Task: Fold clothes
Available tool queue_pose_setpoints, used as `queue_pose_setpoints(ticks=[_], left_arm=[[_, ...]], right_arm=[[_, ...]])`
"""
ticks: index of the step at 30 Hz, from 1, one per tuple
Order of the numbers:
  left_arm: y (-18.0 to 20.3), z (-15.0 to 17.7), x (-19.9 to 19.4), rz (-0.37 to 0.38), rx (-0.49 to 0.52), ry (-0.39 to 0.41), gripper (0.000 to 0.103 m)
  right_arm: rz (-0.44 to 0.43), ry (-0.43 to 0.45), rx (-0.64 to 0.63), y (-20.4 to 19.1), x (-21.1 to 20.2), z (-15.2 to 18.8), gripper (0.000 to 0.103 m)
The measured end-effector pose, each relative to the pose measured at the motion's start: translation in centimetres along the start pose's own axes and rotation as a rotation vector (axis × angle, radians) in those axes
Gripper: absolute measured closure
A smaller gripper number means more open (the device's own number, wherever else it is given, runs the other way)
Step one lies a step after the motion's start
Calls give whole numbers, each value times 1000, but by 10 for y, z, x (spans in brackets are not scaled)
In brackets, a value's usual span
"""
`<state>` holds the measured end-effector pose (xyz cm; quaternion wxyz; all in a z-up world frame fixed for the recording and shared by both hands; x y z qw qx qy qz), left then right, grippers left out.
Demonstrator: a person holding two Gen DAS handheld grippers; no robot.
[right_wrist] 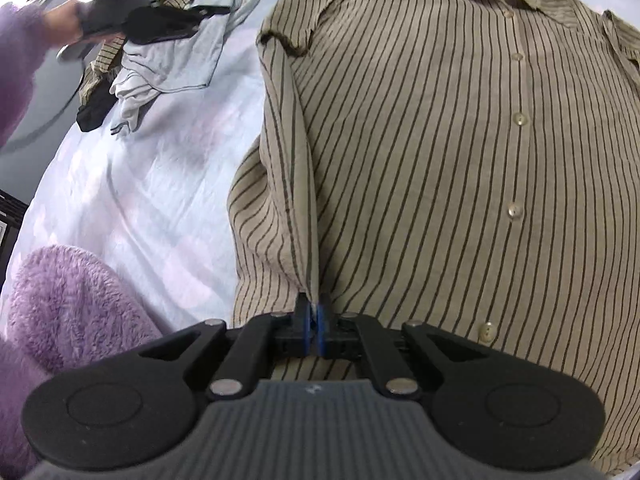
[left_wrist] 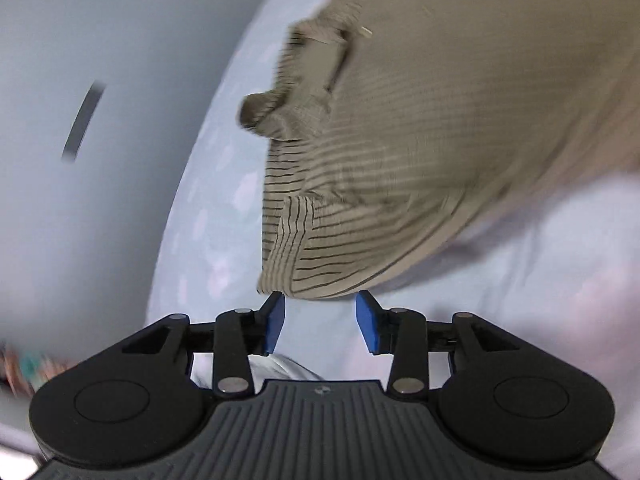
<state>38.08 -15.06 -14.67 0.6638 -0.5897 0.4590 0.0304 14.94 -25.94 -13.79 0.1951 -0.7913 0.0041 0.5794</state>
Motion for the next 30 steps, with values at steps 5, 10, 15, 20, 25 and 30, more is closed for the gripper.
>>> queue_pose_setpoints(ticks=[5,10,15,20,25,30], left_arm=[[7,15,57,-21,281,-27,66],[15,27,98,-96,489,-28,66],[28,24,121,-154,675,-17,73],[27,11,129,-136,732,-36,101],[15,-7,117,-169,835,-14,102],[-7,-43,104,-176,942,-6,102]], right_arm=[[4,-22,21,3,4,-4,99],[-3,-31,35,2,8,-5,99],[-13,-41,47,5,9,-2,99],[-46,-36,34,6,8,-2,99],[-102,-19,24,6,5,6,99],[-163,3,41,12,-1,20,99]])
Point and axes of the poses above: each gripper's, at about its wrist camera, not at the fingertips, and x roughly the way its jaws point, y to its right, z to its underside, the point moved 4 cm from there along x, roughly the way its jaws point, and after that the axes turned 5 degrees about -y, right-handed, at the moved point
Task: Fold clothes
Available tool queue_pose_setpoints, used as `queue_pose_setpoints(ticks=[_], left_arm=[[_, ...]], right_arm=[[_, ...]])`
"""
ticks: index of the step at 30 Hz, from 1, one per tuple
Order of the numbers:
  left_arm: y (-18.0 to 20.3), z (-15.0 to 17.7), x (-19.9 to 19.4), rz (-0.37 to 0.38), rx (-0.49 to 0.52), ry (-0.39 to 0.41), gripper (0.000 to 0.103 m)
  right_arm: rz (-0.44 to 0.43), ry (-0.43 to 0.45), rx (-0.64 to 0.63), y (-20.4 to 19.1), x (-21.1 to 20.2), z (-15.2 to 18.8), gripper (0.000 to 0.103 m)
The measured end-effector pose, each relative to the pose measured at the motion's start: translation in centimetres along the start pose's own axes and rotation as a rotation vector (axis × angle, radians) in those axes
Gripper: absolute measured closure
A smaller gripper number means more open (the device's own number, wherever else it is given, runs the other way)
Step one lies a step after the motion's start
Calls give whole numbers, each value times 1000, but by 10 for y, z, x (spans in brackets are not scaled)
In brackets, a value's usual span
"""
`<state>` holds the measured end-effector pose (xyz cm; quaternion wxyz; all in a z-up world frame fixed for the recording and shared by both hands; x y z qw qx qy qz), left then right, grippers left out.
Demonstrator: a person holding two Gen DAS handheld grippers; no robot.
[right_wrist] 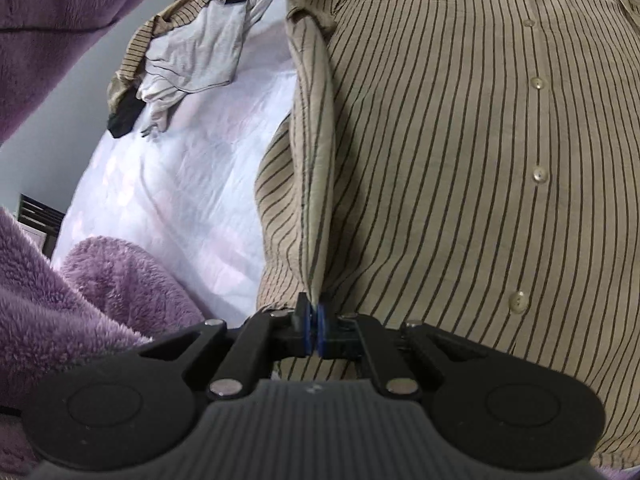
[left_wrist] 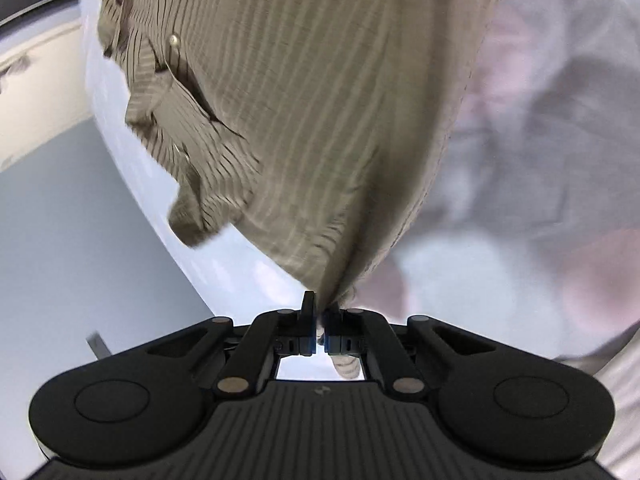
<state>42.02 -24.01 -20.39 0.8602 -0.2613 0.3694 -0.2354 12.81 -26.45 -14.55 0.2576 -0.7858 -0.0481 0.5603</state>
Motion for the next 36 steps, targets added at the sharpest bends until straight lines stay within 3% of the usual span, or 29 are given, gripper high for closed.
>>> queue_pose_setpoints(ticks=[16,19,22,24,29,36], left_arm=[[-139,-110,40,69,322,103,102],[-160,-136,51,106,358,109,102],[-164,-152,63,199,411,68,102],[-161,-154,67,211,456,68,102],[-152,-132,64,222,419,65,102],[-116,-83,48,285,444,4,102]], right_arm=[[-130,19,108,49,-13,54,99],[-160,7,130,58,-10,62,99],[-189,7,149,66,-5,66,99],[-202,10,169,72,-3,69,99],[-238,15,185,79,-3,70,99],[-333,30,84,45,3,54,99]])
Point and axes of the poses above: each gripper's, at about its wrist camera, not at the fingertips, and x roughly the way its jaws point, y to its right, z to its underside, the point moved 4 cm from there along x, roughly the way its jaws point, and after that the axes turned 5 degrees about -y, right-handed, at the moved point
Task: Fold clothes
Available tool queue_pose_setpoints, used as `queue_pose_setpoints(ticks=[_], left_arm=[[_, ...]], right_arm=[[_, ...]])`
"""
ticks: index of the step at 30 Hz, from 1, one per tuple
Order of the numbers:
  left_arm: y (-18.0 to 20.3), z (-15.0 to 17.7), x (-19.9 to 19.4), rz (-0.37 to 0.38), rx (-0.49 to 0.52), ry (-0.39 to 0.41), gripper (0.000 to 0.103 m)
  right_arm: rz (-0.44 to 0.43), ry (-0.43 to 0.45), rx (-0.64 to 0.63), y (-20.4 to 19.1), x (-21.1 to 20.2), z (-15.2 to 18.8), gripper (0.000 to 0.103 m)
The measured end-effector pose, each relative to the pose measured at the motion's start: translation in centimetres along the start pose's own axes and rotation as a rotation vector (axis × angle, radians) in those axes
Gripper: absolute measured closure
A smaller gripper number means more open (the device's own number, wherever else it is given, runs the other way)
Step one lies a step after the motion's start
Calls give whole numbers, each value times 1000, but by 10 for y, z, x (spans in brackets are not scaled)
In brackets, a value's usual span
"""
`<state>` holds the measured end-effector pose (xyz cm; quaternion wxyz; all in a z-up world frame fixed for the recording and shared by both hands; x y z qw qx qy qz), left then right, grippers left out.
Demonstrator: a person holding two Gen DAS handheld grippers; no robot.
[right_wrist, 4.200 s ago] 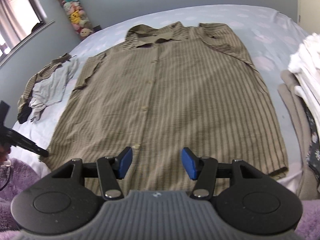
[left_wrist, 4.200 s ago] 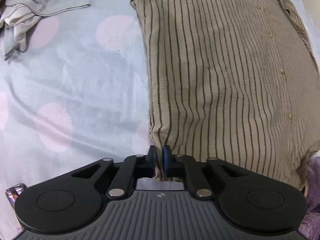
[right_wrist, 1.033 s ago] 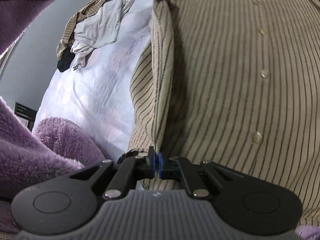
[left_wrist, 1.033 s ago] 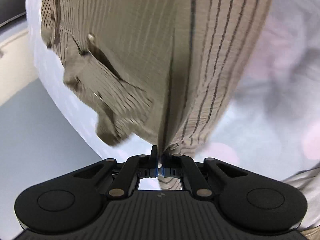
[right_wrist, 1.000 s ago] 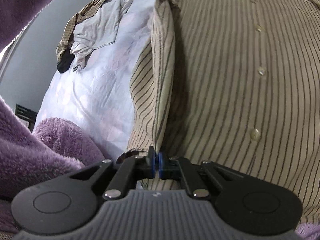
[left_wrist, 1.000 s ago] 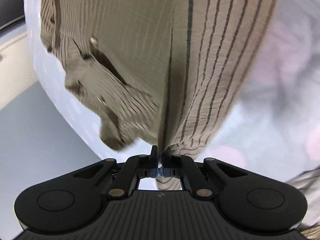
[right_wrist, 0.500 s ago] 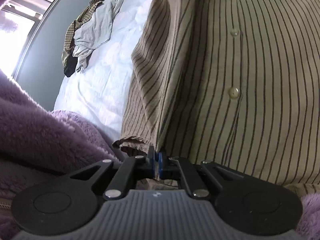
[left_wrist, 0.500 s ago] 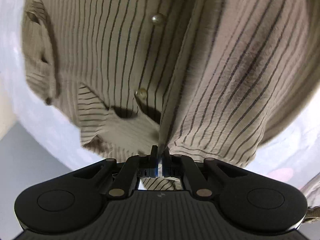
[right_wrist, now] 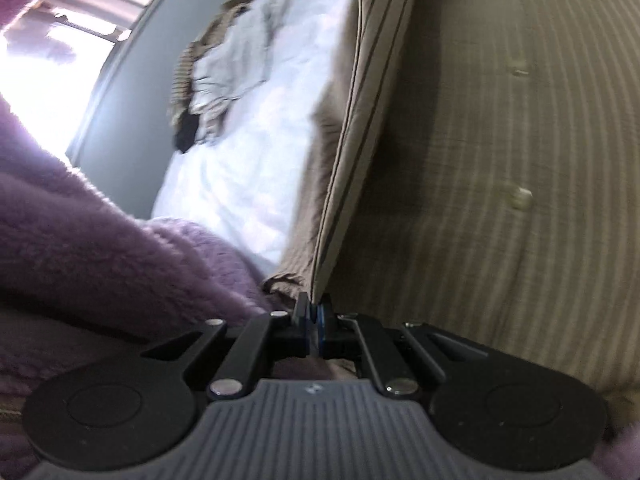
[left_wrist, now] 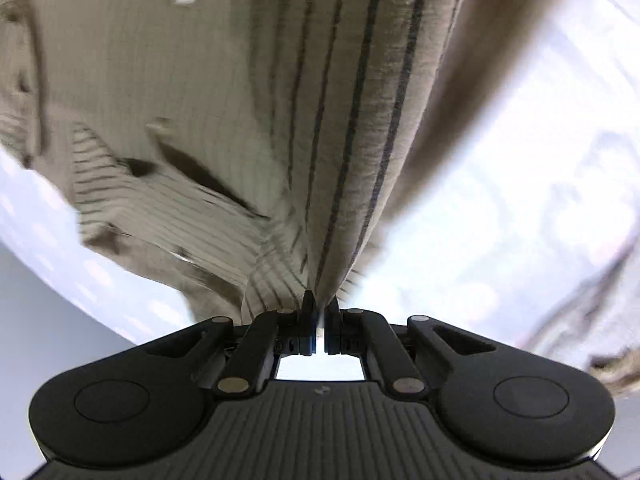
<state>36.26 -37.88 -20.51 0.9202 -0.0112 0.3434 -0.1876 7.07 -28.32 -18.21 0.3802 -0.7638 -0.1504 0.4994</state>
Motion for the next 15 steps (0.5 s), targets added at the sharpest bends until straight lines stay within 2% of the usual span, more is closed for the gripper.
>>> queue_pose_setpoints(ticks=[3,5,15], left_arm=[[20,3,-1,33,52,-18,102],[10,-5,1,28,60,-4,102],[-97,-51,28,-46,85,63,102]], right_arm=[[-32,7,-13,-6,9,-3,99],[-30,14,15,2,8,-2,99],[-25,56,132,45,-12,1,99]])
Point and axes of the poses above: each gripper's, at about its wrist camera, not at the fingertips, and x roughly the way its jaws point, y to its right, z to its underside, the point moved 4 cm from there along x, roughly the way its jaws point, and after that the axes turned 5 degrees about -y, right-handed, at the moved point
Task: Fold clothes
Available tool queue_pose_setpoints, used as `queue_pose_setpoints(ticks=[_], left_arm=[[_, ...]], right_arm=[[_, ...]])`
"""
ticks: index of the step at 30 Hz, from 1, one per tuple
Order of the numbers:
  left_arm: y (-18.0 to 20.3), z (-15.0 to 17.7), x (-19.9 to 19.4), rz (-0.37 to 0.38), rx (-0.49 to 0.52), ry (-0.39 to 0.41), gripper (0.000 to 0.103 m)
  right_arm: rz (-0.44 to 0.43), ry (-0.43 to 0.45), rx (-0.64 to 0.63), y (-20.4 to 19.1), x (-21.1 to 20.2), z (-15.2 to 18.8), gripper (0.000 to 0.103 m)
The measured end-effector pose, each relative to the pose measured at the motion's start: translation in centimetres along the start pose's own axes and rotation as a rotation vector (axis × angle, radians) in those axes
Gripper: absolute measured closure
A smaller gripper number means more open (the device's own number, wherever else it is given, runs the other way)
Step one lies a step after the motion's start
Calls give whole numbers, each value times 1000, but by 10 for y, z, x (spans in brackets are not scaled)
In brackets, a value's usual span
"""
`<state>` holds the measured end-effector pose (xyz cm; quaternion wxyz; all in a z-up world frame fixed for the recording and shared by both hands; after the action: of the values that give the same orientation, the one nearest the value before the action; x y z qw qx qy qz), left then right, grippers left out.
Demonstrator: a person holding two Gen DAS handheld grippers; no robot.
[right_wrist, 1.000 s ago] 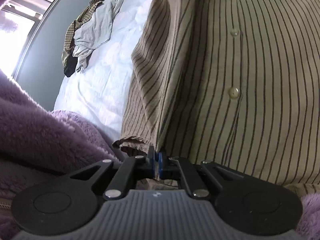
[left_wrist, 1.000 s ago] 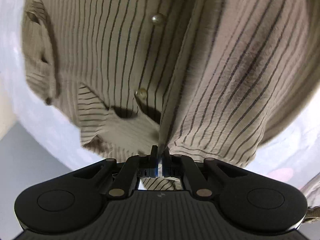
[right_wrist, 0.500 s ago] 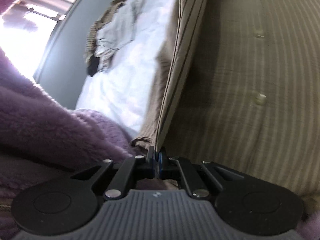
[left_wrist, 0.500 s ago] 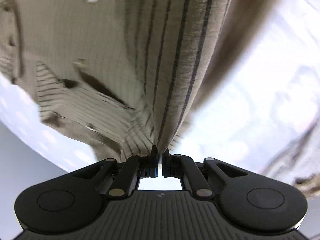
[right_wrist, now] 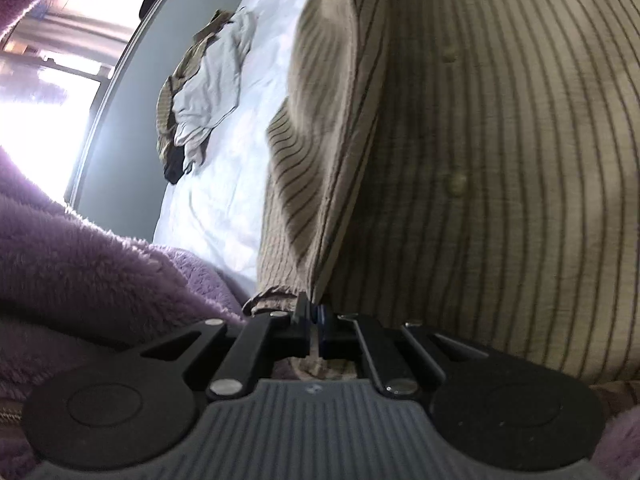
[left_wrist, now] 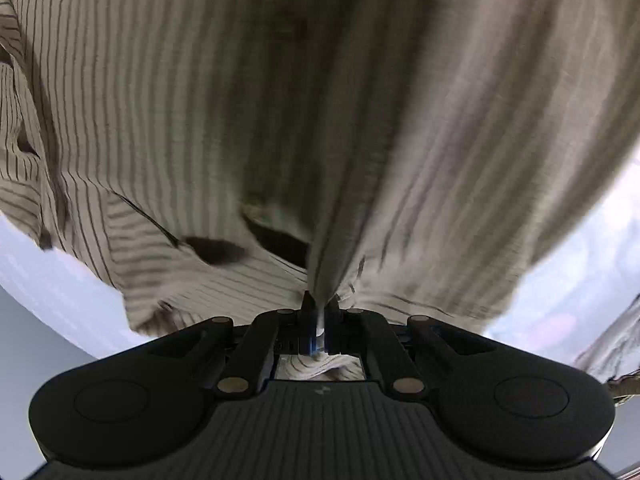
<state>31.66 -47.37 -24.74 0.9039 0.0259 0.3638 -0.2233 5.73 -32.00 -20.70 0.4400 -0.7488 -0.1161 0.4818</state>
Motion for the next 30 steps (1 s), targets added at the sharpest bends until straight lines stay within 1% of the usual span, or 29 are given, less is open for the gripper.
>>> queue_pose_setpoints(ticks=[2,4,6,8,9,11,12,14,17,19,22,24,28,30], left_arm=[[-9,-4,4,2,-11,11,102],[-18,-10,7,-13,-34,26,102],[-22,-16,14,-10,-72,37,101],[-25,-21,19,-25,-117,42,92],[-27,-23,21,-37,-163,45,90],[-33,-24,23,-60,-277,28,72],[-36,-22,21,-70,-353,29,69],[-38,-16,12,-84,-462,42,55],[-29,-4,-4,-117,-599,15,52],[-21,8,-20,-113,-748,-15,51],[-6,22,-56,-64,-1020,-49,51],[12,28,-93,31,-1202,-8,51],[58,14,-169,264,-1476,195,51],[87,-6,-214,305,-1541,243,51]], right_arm=[[-13,2,15,7,-1,0,99],[-26,5,29,11,0,-2,99],[-29,8,40,17,-2,-3,99],[-23,12,46,23,-7,-2,99],[-19,14,50,26,-9,-1,99],[-13,13,60,30,-11,1,99],[-9,11,64,32,-12,3,99],[-1,6,71,36,-13,5,99],[20,1,74,37,-13,7,99],[31,6,73,35,-13,8,99],[40,20,71,32,-13,11,99],[53,33,70,31,-13,12,99],[72,63,68,30,-17,15,99],[83,69,67,29,-17,17,97]])
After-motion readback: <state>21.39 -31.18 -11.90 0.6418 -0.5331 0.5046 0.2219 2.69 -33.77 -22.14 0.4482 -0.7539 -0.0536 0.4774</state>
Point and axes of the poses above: each gripper's, at about its wrist camera, not at the fingertips, and x roughly the way its jaws point, y to its right, z to its underside, the point moved 4 cm from there along x, roughly the way its jaws point, and after that the axes turned 5 degrees about -y, right-handed, at the moved point
